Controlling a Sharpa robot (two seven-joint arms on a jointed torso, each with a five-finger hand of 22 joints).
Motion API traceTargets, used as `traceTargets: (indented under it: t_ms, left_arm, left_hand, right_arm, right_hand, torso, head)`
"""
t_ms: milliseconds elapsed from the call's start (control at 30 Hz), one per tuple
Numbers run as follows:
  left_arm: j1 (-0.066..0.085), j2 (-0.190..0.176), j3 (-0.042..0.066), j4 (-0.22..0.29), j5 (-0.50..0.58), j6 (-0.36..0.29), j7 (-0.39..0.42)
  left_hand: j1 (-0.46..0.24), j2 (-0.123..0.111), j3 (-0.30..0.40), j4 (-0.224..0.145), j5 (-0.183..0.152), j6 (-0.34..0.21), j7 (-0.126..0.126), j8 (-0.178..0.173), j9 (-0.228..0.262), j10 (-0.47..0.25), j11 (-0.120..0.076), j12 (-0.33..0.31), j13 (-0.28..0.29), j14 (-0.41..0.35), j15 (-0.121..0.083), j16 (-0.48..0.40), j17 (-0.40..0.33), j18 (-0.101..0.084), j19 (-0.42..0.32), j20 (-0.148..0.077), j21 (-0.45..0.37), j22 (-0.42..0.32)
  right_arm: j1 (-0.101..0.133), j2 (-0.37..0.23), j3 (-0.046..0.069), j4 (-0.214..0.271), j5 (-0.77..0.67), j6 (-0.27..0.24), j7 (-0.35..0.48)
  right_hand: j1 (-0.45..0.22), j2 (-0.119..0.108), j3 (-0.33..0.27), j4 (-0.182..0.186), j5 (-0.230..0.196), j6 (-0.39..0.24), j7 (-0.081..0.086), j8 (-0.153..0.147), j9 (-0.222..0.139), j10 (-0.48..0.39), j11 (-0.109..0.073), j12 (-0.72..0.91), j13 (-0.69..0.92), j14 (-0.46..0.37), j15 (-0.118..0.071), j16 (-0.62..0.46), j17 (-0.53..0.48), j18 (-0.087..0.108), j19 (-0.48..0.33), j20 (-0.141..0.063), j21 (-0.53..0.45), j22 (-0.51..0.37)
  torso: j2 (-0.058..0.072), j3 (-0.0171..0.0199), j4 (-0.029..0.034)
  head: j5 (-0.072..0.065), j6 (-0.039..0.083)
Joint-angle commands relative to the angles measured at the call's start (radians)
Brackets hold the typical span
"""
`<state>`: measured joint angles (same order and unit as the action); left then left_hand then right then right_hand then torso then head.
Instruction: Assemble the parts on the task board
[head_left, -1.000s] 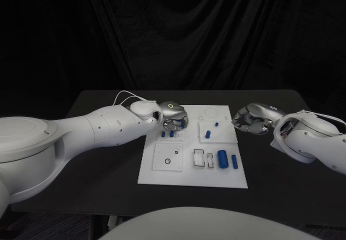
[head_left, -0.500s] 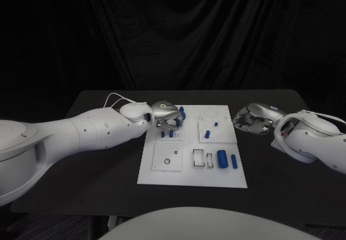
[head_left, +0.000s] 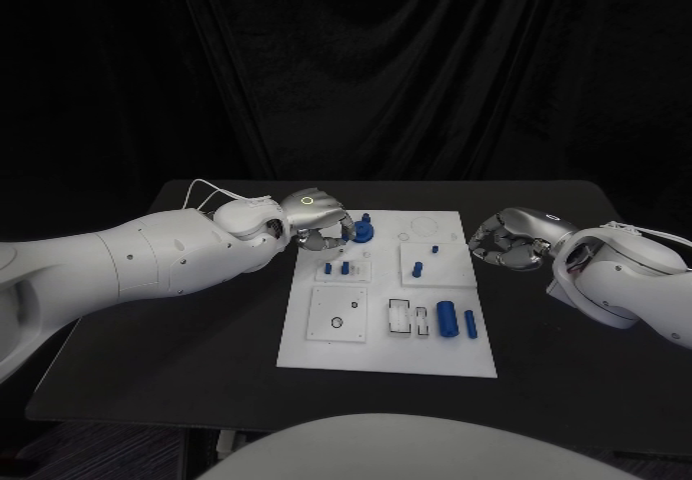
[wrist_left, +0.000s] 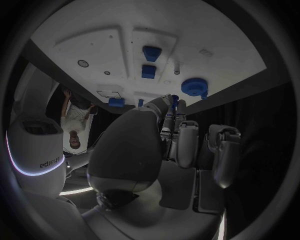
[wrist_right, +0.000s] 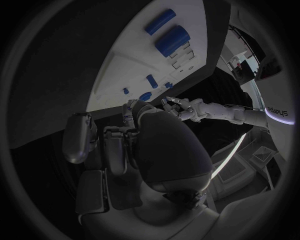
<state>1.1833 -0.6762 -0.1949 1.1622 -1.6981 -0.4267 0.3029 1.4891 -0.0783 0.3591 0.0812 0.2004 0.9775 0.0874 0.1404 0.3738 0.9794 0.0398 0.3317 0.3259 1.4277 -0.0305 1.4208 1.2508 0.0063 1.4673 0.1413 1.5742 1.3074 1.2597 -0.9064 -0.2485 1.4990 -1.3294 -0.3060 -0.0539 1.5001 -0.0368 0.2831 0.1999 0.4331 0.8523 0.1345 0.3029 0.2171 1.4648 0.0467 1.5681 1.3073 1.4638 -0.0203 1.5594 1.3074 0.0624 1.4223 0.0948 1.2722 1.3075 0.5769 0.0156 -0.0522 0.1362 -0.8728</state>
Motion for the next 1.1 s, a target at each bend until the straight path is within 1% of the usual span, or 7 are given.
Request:
traceTargets:
  t_ms: [33, 133, 300, 333, 367, 633, 1100]
  left_arm:
    - [0.003, -0.007, -0.002, 0.008, -0.003, -0.006, -0.02]
    - [0.002, -0.009, -0.005, 0.001, -0.003, -0.001, -0.025]
    - [-0.004, -0.003, -0.01, -0.019, -0.003, 0.011, -0.028]
    - [-0.008, 0.002, -0.011, -0.028, -0.003, 0.015, -0.028]
    - [-0.009, 0.004, -0.012, -0.032, -0.003, 0.016, -0.028]
    - [-0.019, 0.025, -0.013, -0.064, -0.003, 0.029, -0.027]
    - [-0.024, 0.048, -0.014, -0.087, -0.003, 0.063, -0.028]
  left_hand:
    - [0.004, -0.005, -0.001, -0.007, 0.004, 0.009, 0.001, 0.003, 0.0, 0.011, -0.002, 0.003, 0.001, -0.002, 0.004, -0.009, -0.003, -0.006, 0.103, -0.005, -0.003, 0.263]
    - [0.003, -0.005, -0.002, -0.006, 0.003, 0.01, 0.001, 0.003, 0.0, 0.016, -0.002, 0.005, 0.003, -0.002, 0.003, -0.01, -0.004, -0.006, 0.103, -0.009, -0.003, 0.263]
    - [0.004, -0.005, -0.004, -0.007, 0.002, 0.011, 0.002, 0.001, -0.002, 0.022, -0.001, 0.005, 0.005, -0.004, 0.005, -0.015, -0.012, -0.006, 0.103, -0.021, -0.003, 0.263]
    - [0.005, -0.004, -0.004, -0.008, 0.002, 0.012, 0.002, 0.001, -0.002, 0.026, -0.001, 0.006, 0.006, -0.004, 0.005, -0.016, -0.013, -0.006, 0.103, -0.028, -0.003, 0.263]
    - [0.005, -0.004, -0.004, -0.009, 0.002, 0.013, 0.002, 0.0, -0.003, 0.03, -0.001, 0.007, 0.007, -0.003, 0.004, -0.016, -0.014, -0.006, 0.103, -0.035, -0.003, 0.263]
    - [0.006, -0.004, -0.004, -0.01, 0.002, 0.014, 0.002, 0.0, -0.003, 0.032, -0.002, 0.007, 0.007, -0.005, 0.004, -0.019, -0.019, -0.006, 0.103, -0.038, -0.003, 0.263]
    - [0.007, -0.004, -0.004, -0.011, 0.002, 0.014, 0.002, -0.001, -0.003, 0.033, -0.002, 0.007, 0.008, -0.008, 0.002, -0.023, -0.026, -0.006, 0.103, -0.039, -0.003, 0.263]
  right_arm:
    - [-0.004, 0.002, 0.001, -0.001, -0.001, 0.009, -0.016]
    - [-0.005, 0.002, 0.001, -0.001, -0.001, 0.009, -0.015]
    - [-0.007, 0.001, 0.001, -0.001, -0.001, 0.012, -0.015]
    - [-0.007, 0.001, 0.001, -0.001, -0.001, 0.012, -0.015]
    - [-0.007, 0.0, 0.001, -0.001, -0.001, 0.012, -0.015]
    - [-0.008, 0.001, 0.001, -0.001, -0.001, 0.013, -0.015]
    - [-0.008, 0.003, 0.001, -0.001, -0.001, 0.013, -0.015]
  right_hand:
    - [-0.01, 0.0, 0.004, 0.0, 0.005, -0.003, 0.0, -0.001, -0.001, 0.098, 0.007, -0.001, 0.257, 0.099, 0.006, -0.003, 0.247, 0.009, -0.006, -0.001, -0.005, 0.168]
    - [-0.011, 0.0, 0.004, 0.0, 0.005, -0.003, 0.0, -0.001, -0.001, 0.098, 0.007, -0.001, 0.257, 0.099, 0.006, -0.004, 0.247, 0.01, -0.007, -0.001, -0.007, 0.168]
    - [-0.011, 0.0, 0.004, 0.0, 0.005, -0.003, 0.0, -0.001, -0.001, 0.098, 0.007, -0.001, 0.257, 0.099, 0.006, -0.004, 0.247, 0.01, -0.007, -0.001, -0.007, 0.168]
    - [-0.011, 0.0, 0.004, 0.0, 0.005, -0.003, 0.0, -0.001, -0.001, 0.098, 0.007, -0.001, 0.257, 0.099, 0.006, -0.004, 0.247, 0.01, -0.007, -0.001, -0.007, 0.168]
    - [-0.011, 0.0, 0.004, 0.0, 0.005, -0.003, 0.0, -0.001, -0.001, 0.098, 0.007, -0.001, 0.257, 0.099, 0.006, -0.004, 0.247, 0.01, -0.007, -0.001, -0.007, 0.168]
    - [-0.011, 0.001, 0.005, 0.0, 0.005, -0.003, 0.0, -0.001, -0.001, 0.097, 0.007, -0.002, 0.255, 0.099, 0.007, -0.005, 0.246, 0.01, -0.008, -0.001, -0.009, 0.167]
    - [-0.011, 0.001, 0.006, -0.001, 0.005, -0.003, 0.0, -0.001, -0.001, 0.092, 0.007, -0.004, 0.251, 0.098, 0.007, -0.005, 0.245, 0.01, -0.008, -0.001, -0.009, 0.167]
  torso:
    - [0.0, 0.0005, 0.001]
    - [0.0, 0.0007, 0.0009]
    - [-0.002, 0.0019, 0.0071]
    - [-0.001, 0.0012, 0.0047]
    - [-0.001, 0.0012, 0.0041]
    - [-0.001, 0.0013, 0.0033]
    - [-0.001, 0.002, 0.0029]
  head:
    - [0.001, 0.0]
    - [0.0, 0.0]
    - [-0.008, 0.0]
    - [-0.006, 0.0]
    - [-0.006, 0.0]
    - [-0.008, 0.0]
    - [-0.008, 0.0]
